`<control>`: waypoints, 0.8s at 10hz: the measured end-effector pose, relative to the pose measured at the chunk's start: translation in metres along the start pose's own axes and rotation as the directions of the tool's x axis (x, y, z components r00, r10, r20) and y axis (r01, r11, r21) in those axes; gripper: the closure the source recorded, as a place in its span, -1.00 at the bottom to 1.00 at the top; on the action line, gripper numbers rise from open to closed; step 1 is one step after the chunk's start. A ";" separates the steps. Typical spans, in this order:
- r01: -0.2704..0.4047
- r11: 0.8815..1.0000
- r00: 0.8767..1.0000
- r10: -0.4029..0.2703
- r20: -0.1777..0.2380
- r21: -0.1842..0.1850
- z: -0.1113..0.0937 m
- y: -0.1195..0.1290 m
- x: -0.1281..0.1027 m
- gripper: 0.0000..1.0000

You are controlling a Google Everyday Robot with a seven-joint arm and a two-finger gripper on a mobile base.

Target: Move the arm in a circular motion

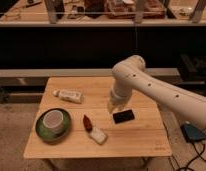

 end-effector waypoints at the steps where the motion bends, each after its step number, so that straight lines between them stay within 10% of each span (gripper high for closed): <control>1: 0.036 0.999 0.999 -0.036 0.002 0.003 0.006 -0.017 0.000 0.13; 8: 0.128 0.992 0.992 -0.128 0.013 -0.008 -0.007 -0.018 0.005 0.13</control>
